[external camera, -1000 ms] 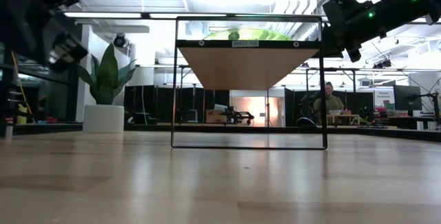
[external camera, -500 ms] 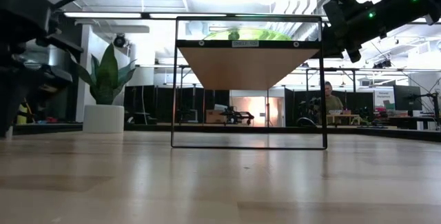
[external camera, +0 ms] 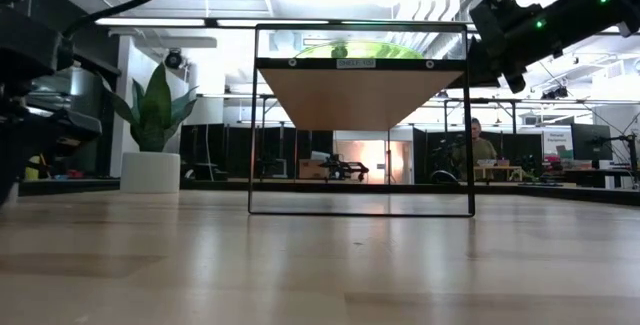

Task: Place and stack plates onto a shelf
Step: Stack the green plate on top of the green plate on the shelf

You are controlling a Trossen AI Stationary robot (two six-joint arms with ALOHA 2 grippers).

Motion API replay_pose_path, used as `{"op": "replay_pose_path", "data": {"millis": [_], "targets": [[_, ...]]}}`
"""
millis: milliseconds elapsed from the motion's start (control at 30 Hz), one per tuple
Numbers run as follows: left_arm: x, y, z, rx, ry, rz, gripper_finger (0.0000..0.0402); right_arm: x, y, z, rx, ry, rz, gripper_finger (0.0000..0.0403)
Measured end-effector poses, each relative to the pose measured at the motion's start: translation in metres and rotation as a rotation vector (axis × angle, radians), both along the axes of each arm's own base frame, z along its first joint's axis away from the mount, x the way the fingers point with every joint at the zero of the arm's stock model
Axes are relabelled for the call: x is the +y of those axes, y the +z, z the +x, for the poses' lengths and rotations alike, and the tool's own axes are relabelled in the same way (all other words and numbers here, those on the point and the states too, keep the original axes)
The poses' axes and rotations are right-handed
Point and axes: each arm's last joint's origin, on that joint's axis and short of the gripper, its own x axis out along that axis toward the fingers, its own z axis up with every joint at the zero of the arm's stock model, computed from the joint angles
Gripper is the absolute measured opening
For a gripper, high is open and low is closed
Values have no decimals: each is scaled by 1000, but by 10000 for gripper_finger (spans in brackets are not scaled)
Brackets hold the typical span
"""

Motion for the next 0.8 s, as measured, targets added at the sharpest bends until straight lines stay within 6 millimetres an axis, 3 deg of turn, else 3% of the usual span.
{"op": "replay_pose_path", "data": {"millis": [167, 267, 533, 667, 800], "targets": [[-1, 0, 1, -1, -10, -24, 182, 0, -1, 0, 6, 1, 2, 0], [-2, 0, 0, 17, -26, -44, 158, 0, -1, 0, 6, 1, 2, 0], [0, -1, 1, 41, -19, -61, 16, 0, -1, 0, 7, 1, 2, 0], [4, 0, 4, 78, 8, -105, 8, 0, -1, 0, 7, 1, 2, 0], [7, 18, 15, 85, 39, -173, 2, 0, -1, 0, 5, -1, 5, 0]]}}
